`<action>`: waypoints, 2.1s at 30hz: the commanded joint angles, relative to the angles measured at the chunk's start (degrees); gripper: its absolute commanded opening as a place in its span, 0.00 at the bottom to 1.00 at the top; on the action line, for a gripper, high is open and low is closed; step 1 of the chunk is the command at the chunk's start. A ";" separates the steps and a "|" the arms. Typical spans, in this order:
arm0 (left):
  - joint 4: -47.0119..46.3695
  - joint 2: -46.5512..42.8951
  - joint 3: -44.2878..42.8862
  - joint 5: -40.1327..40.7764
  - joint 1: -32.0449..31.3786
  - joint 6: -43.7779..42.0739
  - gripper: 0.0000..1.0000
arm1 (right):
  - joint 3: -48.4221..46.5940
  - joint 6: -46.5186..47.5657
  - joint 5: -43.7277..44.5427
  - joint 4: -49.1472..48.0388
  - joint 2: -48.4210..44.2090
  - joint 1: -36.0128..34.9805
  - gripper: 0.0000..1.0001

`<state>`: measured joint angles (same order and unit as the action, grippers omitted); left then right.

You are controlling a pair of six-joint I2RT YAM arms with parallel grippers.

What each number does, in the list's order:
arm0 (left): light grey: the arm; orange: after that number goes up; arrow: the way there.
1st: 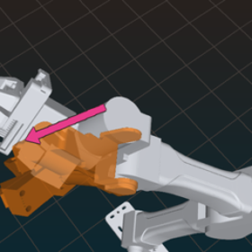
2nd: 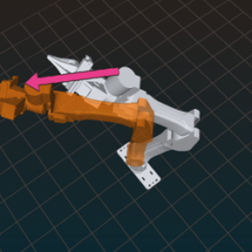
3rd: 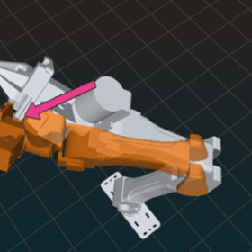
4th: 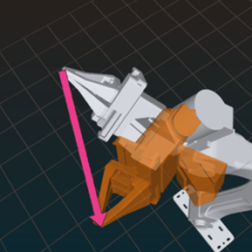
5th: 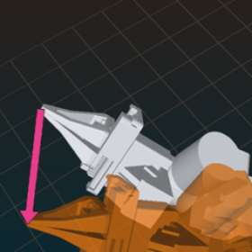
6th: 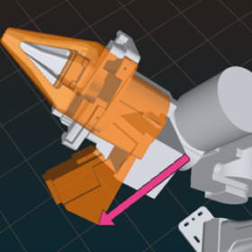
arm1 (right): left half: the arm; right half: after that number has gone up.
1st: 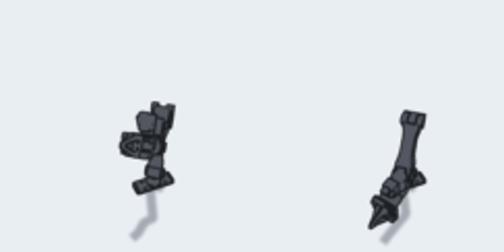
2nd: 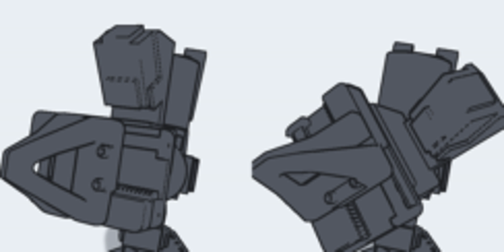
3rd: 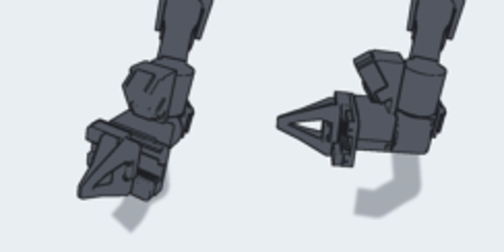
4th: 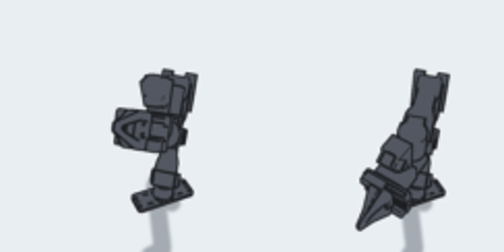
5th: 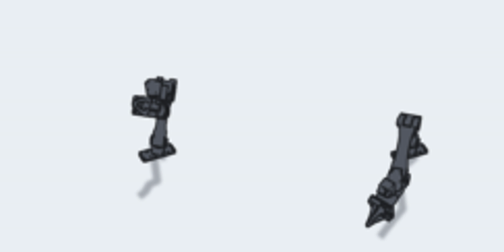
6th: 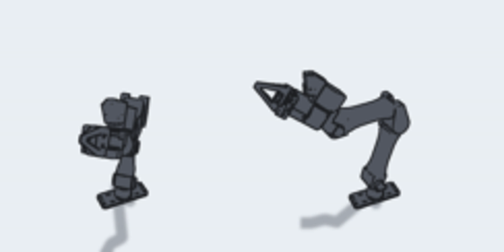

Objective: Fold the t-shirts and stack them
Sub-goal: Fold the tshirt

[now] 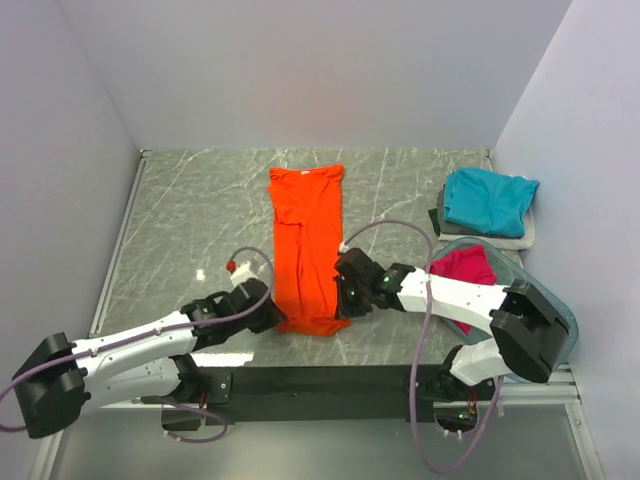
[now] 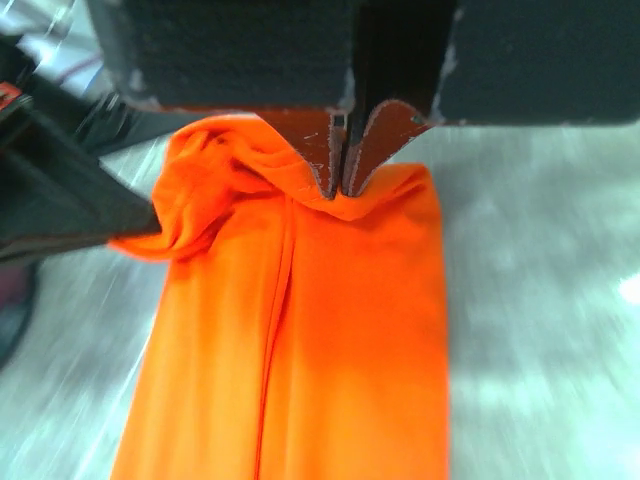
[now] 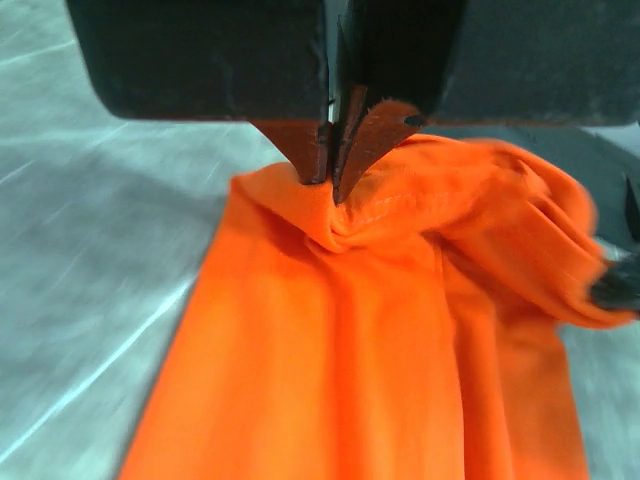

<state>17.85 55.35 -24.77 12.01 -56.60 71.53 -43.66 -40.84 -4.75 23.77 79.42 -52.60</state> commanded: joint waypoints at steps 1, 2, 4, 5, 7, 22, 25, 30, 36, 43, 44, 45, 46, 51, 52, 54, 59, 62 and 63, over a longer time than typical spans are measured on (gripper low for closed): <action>-5.36 -1.13 -1.41 -0.67 5.79 -5.25 0.00 | -4.50 5.14 0.80 -1.18 1.96 3.02 0.00; -5.71 -0.86 -1.85 -1.11 6.84 -6.13 0.00 | -5.29 5.77 0.54 -1.01 2.58 4.07 0.00; -7.55 0.71 -3.00 -1.99 9.66 -9.03 0.00 | -7.66 7.78 0.19 -1.09 4.94 4.96 0.00; -8.08 1.77 -3.43 -2.25 10.71 -9.99 0.00 | -8.36 8.40 -0.16 -1.18 5.83 6.01 0.00; -9.40 5.18 -5.01 -2.95 13.87 -12.89 0.00 | -10.91 10.24 -0.69 -1.01 8.72 6.98 0.00; -15.03 25.06 -21.62 -9.63 29.52 -28.63 0.00 | -29.37 18.86 -1.93 3.56 24.64 15.86 0.00; -14.68 30.41 -25.84 -11.13 31.11 -30.83 0.00 | -31.92 19.65 -2.45 4.35 26.48 17.79 0.00; -14.77 36.48 -31.28 -13.15 33.04 -33.29 0.00 | -37.01 20.89 -2.80 6.11 29.47 20.51 0.00; -13.63 42.90 -36.04 -13.33 34.27 -34.87 0.00 | -43.78 22.56 -3.33 8.39 34.83 22.71 0.00; -13.45 46.77 -38.15 -13.07 35.42 -35.49 0.00 | -49.32 23.88 -4.12 10.15 39.85 24.47 0.00; -13.63 46.95 -38.24 -13.24 35.59 -35.58 0.00 | -50.03 23.96 -4.21 10.24 40.11 24.56 0.00; -13.98 47.13 -38.33 -13.41 35.68 -35.49 0.00 | -50.29 24.14 -4.30 10.33 40.46 24.65 0.00; -13.98 47.39 -38.33 -13.59 35.68 -35.49 0.00 | -50.47 24.31 -4.21 10.33 40.64 24.65 0.00; -12.84 48.80 -40.08 -13.42 35.68 -35.49 0.01 | -51.96 24.84 -4.47 10.68 41.34 24.82 0.00; -12.14 48.71 -40.35 -12.37 35.68 -35.32 0.04 | -51.88 24.93 -4.56 10.68 40.91 24.74 0.09; -11.69 47.84 -40.88 -12.19 35.68 -35.05 0.24 | -50.48 25.72 -5.00 9.63 38.90 24.83 0.31; -10.04 42.83 -42.63 -5.62 34.37 -35.67 0.42 | -49.24 27.04 -3.87 10.06 34.67 24.83 0.45; -8.88 39.84 -42.38 1.05 31.30 -36.02 0.43 | -47.23 27.04 -2.37 9.63 31.07 24.83 0.48; -9.40 38.88 -41.68 2.04 29.46 -35.76 0.42 | -46.44 26.95 -2.45 9.28 28.97 24.83 0.48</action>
<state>8.54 99.96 -64.64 6.92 -23.27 36.69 -91.48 -15.00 -8.67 34.00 116.36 -28.23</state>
